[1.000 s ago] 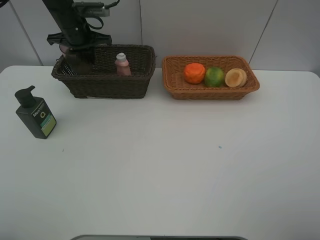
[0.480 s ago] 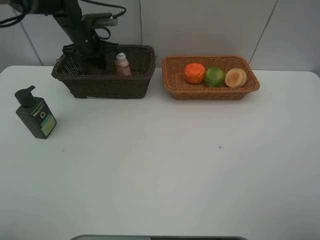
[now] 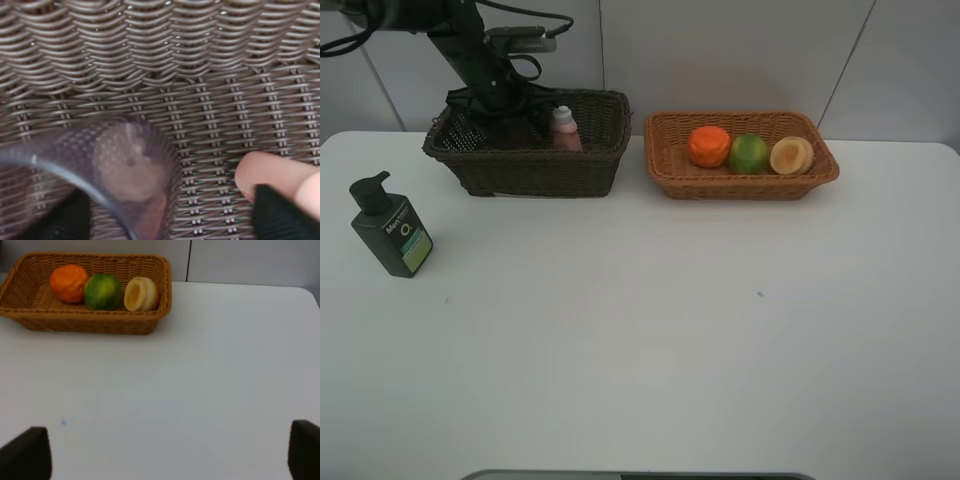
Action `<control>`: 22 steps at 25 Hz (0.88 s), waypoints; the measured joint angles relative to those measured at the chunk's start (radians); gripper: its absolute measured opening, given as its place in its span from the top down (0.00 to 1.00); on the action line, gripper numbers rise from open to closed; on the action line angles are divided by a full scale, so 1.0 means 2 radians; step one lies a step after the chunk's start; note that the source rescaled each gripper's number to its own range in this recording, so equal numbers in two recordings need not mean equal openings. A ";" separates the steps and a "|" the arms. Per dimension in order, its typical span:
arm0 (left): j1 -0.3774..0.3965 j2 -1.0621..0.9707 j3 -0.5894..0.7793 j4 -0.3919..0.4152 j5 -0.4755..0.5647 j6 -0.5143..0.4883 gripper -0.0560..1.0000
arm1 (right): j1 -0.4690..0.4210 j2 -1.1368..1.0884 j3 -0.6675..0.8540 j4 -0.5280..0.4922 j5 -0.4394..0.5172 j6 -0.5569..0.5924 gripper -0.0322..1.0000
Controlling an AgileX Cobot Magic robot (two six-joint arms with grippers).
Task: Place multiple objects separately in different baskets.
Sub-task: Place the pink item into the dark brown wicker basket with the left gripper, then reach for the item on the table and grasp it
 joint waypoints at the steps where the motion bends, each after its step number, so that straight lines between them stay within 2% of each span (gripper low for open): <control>1: 0.000 -0.002 0.000 0.000 -0.001 0.000 0.06 | 0.000 0.000 0.000 0.000 0.000 0.000 0.00; 3: 0.000 -0.009 0.000 0.001 -0.002 0.000 0.02 | 0.000 0.000 0.000 0.000 0.000 0.000 0.00; 7: 0.000 -0.032 0.000 0.006 0.003 0.000 0.00 | 0.000 0.000 0.000 0.000 0.000 0.000 0.00; 14: 0.000 -0.098 0.003 0.023 0.063 0.000 0.00 | 0.000 0.000 0.000 0.000 0.000 0.000 0.00; 17: -0.001 -0.143 0.037 0.031 0.062 -0.001 0.00 | 0.000 0.000 0.000 0.000 0.000 0.000 0.00; 22: -0.001 -0.238 0.150 0.047 0.030 -0.001 0.00 | 0.000 0.000 0.000 0.000 0.000 0.000 0.00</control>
